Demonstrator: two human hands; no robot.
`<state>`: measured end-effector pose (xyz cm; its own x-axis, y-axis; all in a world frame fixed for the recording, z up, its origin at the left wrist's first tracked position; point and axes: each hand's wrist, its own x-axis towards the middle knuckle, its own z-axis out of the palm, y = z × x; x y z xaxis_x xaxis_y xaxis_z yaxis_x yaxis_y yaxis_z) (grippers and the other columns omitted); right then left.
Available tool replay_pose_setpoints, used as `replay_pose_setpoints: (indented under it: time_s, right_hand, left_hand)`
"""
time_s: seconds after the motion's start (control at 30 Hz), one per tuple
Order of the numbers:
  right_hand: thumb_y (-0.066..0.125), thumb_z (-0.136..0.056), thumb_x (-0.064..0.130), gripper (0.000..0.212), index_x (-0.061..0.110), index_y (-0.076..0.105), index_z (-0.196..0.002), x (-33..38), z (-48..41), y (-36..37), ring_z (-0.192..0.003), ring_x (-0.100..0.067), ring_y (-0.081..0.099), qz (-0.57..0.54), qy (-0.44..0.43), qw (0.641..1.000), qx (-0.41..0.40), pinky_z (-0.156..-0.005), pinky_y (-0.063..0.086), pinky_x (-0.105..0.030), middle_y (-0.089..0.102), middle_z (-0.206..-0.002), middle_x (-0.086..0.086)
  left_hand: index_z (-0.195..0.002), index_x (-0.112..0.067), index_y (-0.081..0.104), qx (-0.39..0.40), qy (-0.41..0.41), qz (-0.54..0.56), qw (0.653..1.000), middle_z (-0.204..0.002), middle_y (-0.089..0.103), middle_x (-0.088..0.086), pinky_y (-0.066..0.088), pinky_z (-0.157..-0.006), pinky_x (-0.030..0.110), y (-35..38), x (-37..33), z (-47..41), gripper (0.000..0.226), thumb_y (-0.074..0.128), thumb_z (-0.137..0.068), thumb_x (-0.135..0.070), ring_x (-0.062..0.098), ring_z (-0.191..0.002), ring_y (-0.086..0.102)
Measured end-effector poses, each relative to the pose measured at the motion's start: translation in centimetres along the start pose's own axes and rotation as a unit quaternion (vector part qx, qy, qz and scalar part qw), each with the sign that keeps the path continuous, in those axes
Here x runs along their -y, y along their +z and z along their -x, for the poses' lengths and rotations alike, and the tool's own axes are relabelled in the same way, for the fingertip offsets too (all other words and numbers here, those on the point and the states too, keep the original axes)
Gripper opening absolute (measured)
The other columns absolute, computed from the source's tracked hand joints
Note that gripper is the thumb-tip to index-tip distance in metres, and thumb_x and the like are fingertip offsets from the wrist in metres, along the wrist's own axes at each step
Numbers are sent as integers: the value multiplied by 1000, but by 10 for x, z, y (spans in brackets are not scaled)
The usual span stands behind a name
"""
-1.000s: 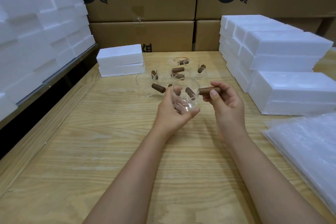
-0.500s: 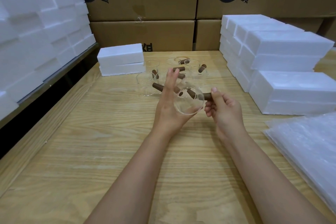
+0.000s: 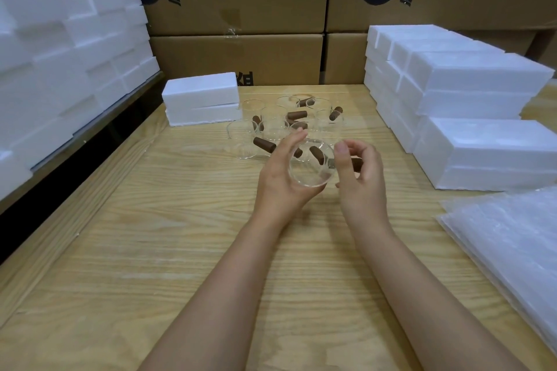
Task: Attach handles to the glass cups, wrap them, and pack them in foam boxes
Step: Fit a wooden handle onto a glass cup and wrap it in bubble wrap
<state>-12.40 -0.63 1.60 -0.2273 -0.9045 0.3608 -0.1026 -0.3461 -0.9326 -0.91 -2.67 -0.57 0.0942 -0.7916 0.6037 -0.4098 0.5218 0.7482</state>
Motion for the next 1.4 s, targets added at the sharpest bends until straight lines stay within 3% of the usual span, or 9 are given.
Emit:
replay_pose_setpoints:
  time_s: [0.07, 0.2, 0.3, 0.43, 0.57, 0.67, 0.87, 1.0, 1.4]
  right_hand:
    - [49, -73, 65, 44, 26, 56, -91, 0, 3, 2, -87, 10, 53, 18, -16, 1000, 1, -78, 43, -10, 56, -108, -5]
    - [50, -67, 71, 56, 19, 52, -88, -5, 2, 5, -102, -24, 55, 39, 37, 998, -16, -93, 45, -42, 59, -106, -8]
    - [62, -70, 68, 54, 19, 49, -89, -6, -1, 5, -107, -31, 53, 36, 78, 996, 0, -93, 46, -45, 54, -105, -6]
    - [67, -51, 67, 60, 28, 41, -88, -6, -1, 8, -111, -25, 49, 97, 95, 991, 17, -94, 45, -41, 44, -107, 3]
    - [78, -51, 60, 75, 27, 35, -103, -8, 2, 9, -110, -16, 34, 164, 63, 983, 46, -88, 34, -26, 34, -113, 7]
    - [78, -54, 52, 72, 29, 34, -106, -10, 2, 6, -110, -12, 30, 171, 20, 983, 68, -86, 33, -20, 32, -114, 10]
    - [86, -60, 31, 50, 33, 50, -95, -5, -3, -4, -108, -18, 47, 107, -48, 986, 115, -84, 39, -20, 45, -108, 7]
    - [84, -64, 16, 39, 30, 60, -91, -2, -12, -13, -86, 7, 56, 39, -51, 986, 152, -68, 39, -8, 50, -99, 8]
    - [81, -58, 39, 44, 32, 61, -96, -4, -9, -21, -93, 3, 60, 61, -88, 983, 152, -77, 41, -7, 55, -103, 8]
  left_hand:
    - [-129, -10, 53, 3, 20, -13, 1000, -126, 56, -5, 38, -95, 9, 1, -1, 1, 73, 87, -65, -6, 2, -110, 54]
    - [-127, -6, 54, 13, 71, -42, 996, -122, 54, -4, 42, -97, 19, 4, 2, 3, 69, 84, -65, -1, 14, -113, 56]
    - [-127, -5, 55, 21, 79, -50, 995, -120, 55, -3, 40, -99, 15, 4, 3, 4, 65, 80, -68, 2, 14, -113, 56]
    - [-128, -10, 56, 28, 45, -57, 997, -122, 54, -6, 36, -98, 8, 4, 1, 5, 62, 81, -71, -4, -2, -111, 50]
    - [-130, -22, 53, 51, -3, -45, 998, -125, 57, -8, 42, -98, 20, 2, 1, 4, 67, 81, -70, -8, 9, -114, 56]
    - [-127, -31, 49, 41, -18, -15, 999, -118, 62, -6, 41, -94, 14, 1, 4, 4, 70, 83, -68, -13, 6, -110, 58]
    - [-115, -51, 42, 0, -41, -3, 999, -105, 64, -14, 39, -87, 6, 2, 10, 1, 78, 86, -65, -11, -1, -105, 59]
    - [-119, -42, 44, -2, -40, 21, 999, -104, 61, -21, 41, -91, 12, 1, 6, 0, 74, 87, -65, -12, -4, -104, 58]
    - [-122, -37, 47, 12, -18, 21, 1000, -102, 62, -18, 38, -88, 5, 0, 8, 2, 74, 88, -64, -12, -8, -100, 57]
